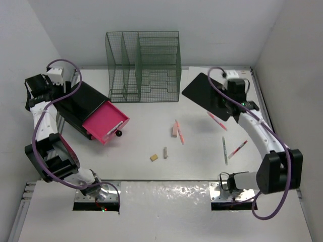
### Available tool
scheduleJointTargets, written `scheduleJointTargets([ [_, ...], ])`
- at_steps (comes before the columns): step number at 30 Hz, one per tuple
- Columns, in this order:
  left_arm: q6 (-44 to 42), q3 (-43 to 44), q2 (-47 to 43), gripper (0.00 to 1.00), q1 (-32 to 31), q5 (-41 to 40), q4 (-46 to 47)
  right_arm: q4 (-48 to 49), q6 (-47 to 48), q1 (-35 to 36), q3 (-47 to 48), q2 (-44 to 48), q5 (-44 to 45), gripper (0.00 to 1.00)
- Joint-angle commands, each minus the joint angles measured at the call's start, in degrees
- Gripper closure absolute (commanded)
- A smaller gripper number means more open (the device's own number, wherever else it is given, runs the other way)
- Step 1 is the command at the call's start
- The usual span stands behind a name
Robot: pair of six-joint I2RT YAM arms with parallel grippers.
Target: Organize the desk
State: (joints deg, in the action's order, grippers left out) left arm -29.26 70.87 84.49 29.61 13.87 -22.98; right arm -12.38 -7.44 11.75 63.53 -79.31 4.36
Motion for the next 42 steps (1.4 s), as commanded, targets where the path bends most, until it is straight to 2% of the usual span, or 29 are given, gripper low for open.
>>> scheduleJointTargets([
  [1,0.42,0.41,-0.55,0.28,-0.34,3.00,-6.99,-10.55,-15.29,-4.35,-11.38,8.97,6.78,0.11],
  [3,0.78,0.41,-1.08,0.28,-0.42,3.35,-6.73,-10.12,-18.73,-11.72,-19.38,13.46,7.77,0.08],
  [4,0.95,0.32,-1.17,0.28,-0.43,3.36,-6.46,-9.07,-22.23,-18.80,-21.76,17.31,4.72,0.09],
  [5,1.04,0.32,-1.43,0.28,-0.60,3.53,-6.37,-9.15,-23.40,-21.82,-25.61,18.56,2.52,0.10],
  [7,1.04,-0.20,-1.87,0.28,-0.86,4.32,-5.85,-11.50,-25.42,-25.88,-27.48,20.06,1.62,0.14],
  [9,0.69,-0.73,-2.05,0.28,-0.86,5.03,-5.76,-13.54,-25.95,-27.30,-28.89,20.16,4.86,0.15],
  [11,0.17,-1.00,-2.05,0.28,-0.86,4.85,-5.93,-14.95,-27.80,-27.48,-30.99,19.55,4.26,0.15],
  [15,-0.80,-1.44,-2.22,0.28,-0.86,4.33,-6.02,-12.59,-31.49,-27.48,-35.66,18.05,1.88,0.18],
  [18,-1.24,-1.70,-2.31,0.28,-0.86,4.06,-5.85,-10.74,-31.76,-27.48,-37.33,15.51,5.03,0.21],
  [22,-1.59,-1.88,-2.57,0.28,-0.87,3.62,-6.11,-7.93,-31.84,-27.48,-39.35,12.95,8.12,0.31],
  [25,-1.77,-2.14,-3.10,0.28,-0.95,3.27,-6.20,-5.12,-31.93,-27.48,-40.23,10.41,6.19,0.47],
  [26,-1.86,-2.23,-3.62,0.28,-0.87,3.01,-6.20,-4.50,-32.11,-27.48,-40.76,9.62,5.40,0.59],
  [31,-1.86,-2.40,-4.59,0.28,-0.86,3.18,-6.64,-2.04,-33.86,-27.57,-42.08,7.85,5.03,0.88],
  [36,-1.77,-2.05,-5.12,0.28,-0.86,4.32,-7.16,0.16,-33.79,-27.74,-44.63,11.27,7.15,1.00],
  [42,-2.12,-0.74,-5.91,0.28,-0.86,6.43,-9.09,3.06,-26.85,-27.57,-42.62,19.79,10.66,1.00],
])
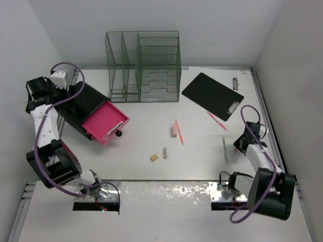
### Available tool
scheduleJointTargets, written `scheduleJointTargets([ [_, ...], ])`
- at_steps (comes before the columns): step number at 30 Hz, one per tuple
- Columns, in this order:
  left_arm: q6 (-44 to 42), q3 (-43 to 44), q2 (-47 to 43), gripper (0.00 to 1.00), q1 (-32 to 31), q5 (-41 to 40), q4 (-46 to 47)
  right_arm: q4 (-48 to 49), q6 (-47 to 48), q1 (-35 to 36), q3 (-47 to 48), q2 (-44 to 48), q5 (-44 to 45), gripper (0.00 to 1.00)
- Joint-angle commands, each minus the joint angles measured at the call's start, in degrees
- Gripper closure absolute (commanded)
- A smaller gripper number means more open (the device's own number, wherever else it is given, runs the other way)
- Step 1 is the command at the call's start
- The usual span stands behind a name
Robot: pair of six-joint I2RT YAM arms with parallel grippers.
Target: Organize the desk
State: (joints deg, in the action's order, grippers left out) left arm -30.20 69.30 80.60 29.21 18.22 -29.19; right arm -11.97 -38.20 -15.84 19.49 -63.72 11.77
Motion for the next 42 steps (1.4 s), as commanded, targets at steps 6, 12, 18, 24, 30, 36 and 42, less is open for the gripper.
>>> scheduleJointTargets([
  [6,-0.40,6.88,-2.55,0.28,-0.73,11.03,-7.89,14.66,15.57,11.13,6.96,12.83,12.54,1.00],
  [12,-0.21,15.16,-2.73,0.28,-6.61,23.87,-15.01,17.58,25.53,29.24,21.72,4.50,10.66,1.00],
  [18,1.62,18.77,-4.48,0.28,-9.88,23.28,-16.34,23.56,37.89,51.55,35.69,-10.87,-0.07,1.00],
  [24,6.19,15.52,-5.63,0.27,-9.35,7.82,-11.33,21.12,56.82,69.25,63.51,-34.95,-11.68,1.00],
  [30,7.78,11.48,-6.24,0.25,-1.71,2.08,-6.50,17.95,59.11,73.05,82.26,-53.31,-22.82,1.00],
  [36,6.64,8.49,-4.84,0.25,0.67,-1.87,-3.42,12.77,60.08,73.84,95.19,-65.37,-23.37,1.00],
  [42,5.85,6.73,-1.50,0.25,0.76,-3.28,-2.01,12.15,60.17,74.02,93.37,-65.56,-23.90,0.94],
])
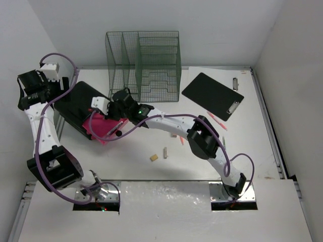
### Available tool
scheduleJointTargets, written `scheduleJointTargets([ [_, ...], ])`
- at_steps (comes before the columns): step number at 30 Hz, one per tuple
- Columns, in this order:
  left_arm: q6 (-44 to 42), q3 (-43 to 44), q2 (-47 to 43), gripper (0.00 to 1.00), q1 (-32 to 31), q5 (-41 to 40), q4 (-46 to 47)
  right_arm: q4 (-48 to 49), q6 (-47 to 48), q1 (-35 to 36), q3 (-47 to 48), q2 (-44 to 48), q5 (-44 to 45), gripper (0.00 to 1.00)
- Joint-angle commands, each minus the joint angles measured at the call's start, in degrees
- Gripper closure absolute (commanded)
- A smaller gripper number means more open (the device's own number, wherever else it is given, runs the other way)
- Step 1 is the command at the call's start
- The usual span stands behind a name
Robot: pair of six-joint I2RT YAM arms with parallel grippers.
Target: Organize the desk
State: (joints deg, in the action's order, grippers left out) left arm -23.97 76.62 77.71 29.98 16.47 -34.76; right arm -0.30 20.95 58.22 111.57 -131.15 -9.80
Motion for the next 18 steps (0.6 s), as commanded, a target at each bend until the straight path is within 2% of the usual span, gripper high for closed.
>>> scheduleJointTargets([
  [1,-0.38,-0.51,1.82,0.25,-0.01,-1.53,3.56,0.47,0.94,-0.03,1.20,2.04,-2.50,0.89],
  [3,-0.38,-0.42,2.44,0.25,-0.01,-1.27,3.48,-1.29,1.02,-0.03,0.58,2.57,-2.85,0.80],
  [4,-0.29,-0.51,2.44,0.25,-0.01,-0.92,3.56,-1.11,0.85,-0.03,0.06,3.44,-2.85,0.66],
  [6,-0.29,-0.42,2.44,0.25,-0.01,-0.74,3.56,-0.32,0.58,0.06,-1.17,4.50,-2.68,0.56],
  [7,-0.29,-0.42,2.44,0.25,-0.01,-0.65,3.65,-0.23,0.50,-0.03,-1.44,5.02,-2.42,0.46],
  [10,-0.29,-0.51,2.62,0.25,-0.01,-0.56,3.74,-0.06,-1.60,0.06,-2.75,8.01,-1.27,0.28],
  [14,-0.73,-0.86,2.71,0.25,-0.01,-0.47,3.74,5.11,-7.39,-0.29,-8.63,16.61,6.00,0.23],
  [18,-1.35,-1.56,2.71,0.25,-0.09,-0.12,3.91,6.54,-14.34,-3.63,-25.38,34.24,15.05,0.16],
])
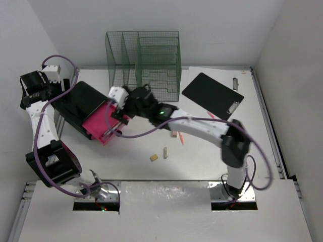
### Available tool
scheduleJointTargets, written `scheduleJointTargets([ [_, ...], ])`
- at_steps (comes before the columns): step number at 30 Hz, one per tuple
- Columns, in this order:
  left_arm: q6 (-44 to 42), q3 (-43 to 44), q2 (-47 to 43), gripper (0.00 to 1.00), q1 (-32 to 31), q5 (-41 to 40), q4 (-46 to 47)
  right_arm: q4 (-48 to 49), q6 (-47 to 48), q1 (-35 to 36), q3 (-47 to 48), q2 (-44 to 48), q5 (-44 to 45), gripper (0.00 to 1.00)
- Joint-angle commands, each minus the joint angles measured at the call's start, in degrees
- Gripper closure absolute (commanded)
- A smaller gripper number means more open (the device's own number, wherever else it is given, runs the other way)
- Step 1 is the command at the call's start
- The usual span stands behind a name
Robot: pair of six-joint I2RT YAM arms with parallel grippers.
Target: Organize the desk
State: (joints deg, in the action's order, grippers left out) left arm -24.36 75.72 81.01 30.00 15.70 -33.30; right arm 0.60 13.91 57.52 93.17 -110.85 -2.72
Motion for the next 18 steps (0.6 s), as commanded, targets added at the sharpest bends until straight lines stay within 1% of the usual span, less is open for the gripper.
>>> scheduleJointTargets([
  [1,-0.95,-0.93,-0.59,0.25,-0.12,0.64,2.62,4.77,-11.15,-4.33,-9.82,16.78,8.69,0.14],
  [2,-1.04,-1.02,-0.51,0.25,-0.20,0.64,2.89,2.76,-13.45,-8.08,-15.59,19.59,8.78,0.13],
  [3,-1.13,-1.19,-0.42,0.25,-0.20,0.90,2.98,1.96,-16.69,-10.56,-18.52,25.01,8.35,0.12],
  [4,-1.04,-1.28,-0.42,0.25,-0.20,1.08,3.15,1.25,-19.33,-13.45,-21.85,27.59,8.35,0.12],
  [5,-1.04,-1.37,-0.33,0.25,-0.20,1.17,3.15,-0.41,-23.71,-19.83,-27.72,29.88,7.82,0.12],
  [7,-0.95,-1.37,-0.24,0.25,-0.20,1.78,3.41,-2.79,-27.25,-26.63,-33.11,35.75,8.43,0.12],
  [8,-0.87,-1.37,-0.15,0.25,-0.29,1.87,3.50,-5.93,-27.53,-32.76,-36.70,36.92,9.91,0.13],
  [10,-0.69,-1.37,-0.07,0.25,-0.47,2.40,3.59,-9.64,-26.40,-37.80,-38.75,37.98,13.16,0.13],
  [11,-0.43,-1.45,-0.07,0.25,-0.38,2.49,3.68,-13.13,-27.18,-42.61,-40.07,37.81,16.57,0.13],
  [12,-0.34,-1.46,0.02,0.25,-0.38,3.01,3.77,-15.08,-28.84,-44.84,-40.60,37.46,16.78,0.13],
  [13,-0.08,-1.46,0.02,0.25,-0.47,3.19,3.77,-18.06,-32.59,-49.21,-41.30,37.02,15.48,0.14],
  [14,-0.07,-1.54,0.02,0.25,-0.47,3.28,3.59,-18.87,-33.50,-50.65,-43.66,37.02,12.33,0.14],
  [18,0.10,-2.68,0.11,0.25,-0.56,3.72,4.73,-21.69,-34.74,-51.19,-51.14,38.86,15.64,0.14],
])
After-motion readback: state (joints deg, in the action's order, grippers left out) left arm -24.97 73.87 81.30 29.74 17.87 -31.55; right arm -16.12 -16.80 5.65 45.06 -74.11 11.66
